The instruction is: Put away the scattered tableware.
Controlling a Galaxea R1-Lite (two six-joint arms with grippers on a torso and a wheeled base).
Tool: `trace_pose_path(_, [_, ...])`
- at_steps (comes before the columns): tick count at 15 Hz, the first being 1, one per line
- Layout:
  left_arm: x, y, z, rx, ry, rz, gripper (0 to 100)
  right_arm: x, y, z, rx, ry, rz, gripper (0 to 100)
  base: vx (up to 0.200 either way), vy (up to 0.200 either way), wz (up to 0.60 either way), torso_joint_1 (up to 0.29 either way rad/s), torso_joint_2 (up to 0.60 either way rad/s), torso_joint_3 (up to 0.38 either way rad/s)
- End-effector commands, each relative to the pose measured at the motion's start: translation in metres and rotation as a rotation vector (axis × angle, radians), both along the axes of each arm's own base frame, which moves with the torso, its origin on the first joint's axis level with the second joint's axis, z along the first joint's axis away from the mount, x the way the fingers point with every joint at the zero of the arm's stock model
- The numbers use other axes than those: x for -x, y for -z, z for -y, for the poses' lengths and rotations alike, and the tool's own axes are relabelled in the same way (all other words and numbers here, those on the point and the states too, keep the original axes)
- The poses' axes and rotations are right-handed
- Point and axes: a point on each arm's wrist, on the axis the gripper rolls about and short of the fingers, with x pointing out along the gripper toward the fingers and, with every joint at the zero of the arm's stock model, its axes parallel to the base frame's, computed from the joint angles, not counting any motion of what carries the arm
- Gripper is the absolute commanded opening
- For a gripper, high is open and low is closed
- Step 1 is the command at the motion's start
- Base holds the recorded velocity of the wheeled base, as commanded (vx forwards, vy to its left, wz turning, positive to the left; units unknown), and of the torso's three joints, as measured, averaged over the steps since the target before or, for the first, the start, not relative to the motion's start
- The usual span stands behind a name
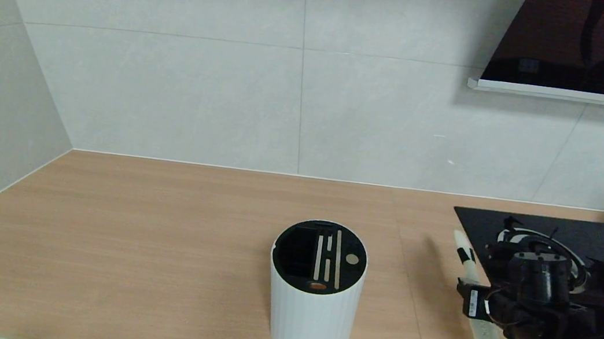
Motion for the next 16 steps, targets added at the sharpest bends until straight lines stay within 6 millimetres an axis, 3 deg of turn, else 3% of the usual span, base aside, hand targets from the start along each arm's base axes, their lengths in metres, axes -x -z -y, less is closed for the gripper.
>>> trace_pose_path(1, [0.0,0.0,0.0,0.002,0.0,0.001,100,0.021,-0.044,-0.003,-0.026,-0.033,0.118,0,0.0,0.0,0.0,0.0,0.0,0.0])
trace_pose_path(5, [0.007,-0.027,0.001,0.025,0.027,0.103,100,0.022,-0.053,-0.003,-0.021,-0.041,0.15,0,0.0,0.0,0.0,0.0,0.0,0.0])
trace_pose_path(8, [-0.001,-0.077,0.007,0.034,0.345,-0.088,100,0.015,-0.091,-0.007,0.008,-0.075,0.289,0,0.0,0.0,0.0,0.0,0.0,0.0])
trace_pose_path(9, [-0.007,-0.084,0.008,0.04,0.385,-0.128,100,0.013,-0.096,-0.008,0.023,-0.082,0.307,0,0.0,0.0,0.0,0.0,0.0,0.0])
trace_pose_path(13, [-0.095,-0.152,0.012,0.04,0.5,-0.303,100,-0.008,-0.135,-0.026,0.021,-0.121,0.384,0,0.0,0.0,0.0,0.0,0.0,0.0])
trace_pose_path(14, [-0.128,-0.166,0.014,0.042,0.514,-0.305,100,-0.01,-0.144,-0.033,0.022,-0.144,0.396,0,0.0,0.0,0.0,0.0,0.0,0.0])
trace_pose_path(16, [-0.184,-0.176,0.015,0.04,0.511,-0.277,100,-0.014,-0.162,-0.047,0.013,-0.174,0.433,0,0.0,0.0,0.0,0.0,0.0,0.0])
